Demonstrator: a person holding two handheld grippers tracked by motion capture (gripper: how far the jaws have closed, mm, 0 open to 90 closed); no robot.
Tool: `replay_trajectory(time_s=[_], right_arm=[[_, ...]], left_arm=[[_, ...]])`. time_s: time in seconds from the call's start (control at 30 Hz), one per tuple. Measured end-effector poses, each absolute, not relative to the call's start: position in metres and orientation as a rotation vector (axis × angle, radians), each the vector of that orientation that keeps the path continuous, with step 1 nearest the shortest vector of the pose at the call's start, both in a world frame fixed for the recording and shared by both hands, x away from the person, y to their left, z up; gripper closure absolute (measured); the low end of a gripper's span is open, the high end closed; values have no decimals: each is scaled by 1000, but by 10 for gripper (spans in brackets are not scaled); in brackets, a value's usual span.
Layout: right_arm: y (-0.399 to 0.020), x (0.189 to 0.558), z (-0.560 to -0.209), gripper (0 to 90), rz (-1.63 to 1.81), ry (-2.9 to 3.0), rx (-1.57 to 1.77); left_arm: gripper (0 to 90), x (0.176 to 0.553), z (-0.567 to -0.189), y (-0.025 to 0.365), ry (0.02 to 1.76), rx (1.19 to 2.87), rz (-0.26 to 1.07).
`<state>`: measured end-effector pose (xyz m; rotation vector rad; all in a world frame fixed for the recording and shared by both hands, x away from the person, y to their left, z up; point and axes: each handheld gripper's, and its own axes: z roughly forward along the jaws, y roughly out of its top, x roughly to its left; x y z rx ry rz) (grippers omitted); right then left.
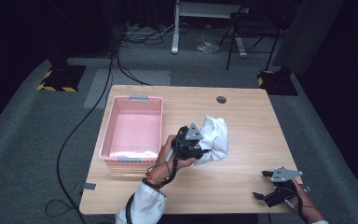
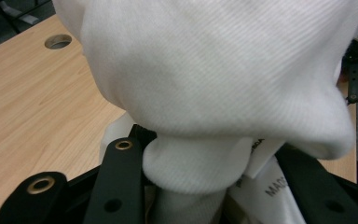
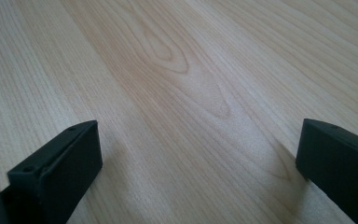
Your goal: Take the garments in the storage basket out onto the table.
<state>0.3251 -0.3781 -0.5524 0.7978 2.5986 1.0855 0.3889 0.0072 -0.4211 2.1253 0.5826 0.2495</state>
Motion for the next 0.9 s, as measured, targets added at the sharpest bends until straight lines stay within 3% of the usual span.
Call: replay_trajectory(time_s=[0.9], right_arm=[[-378,325,-552,4,1086,2598,798]], left_arm=[[597,400,-474,-23,658,2208,148]])
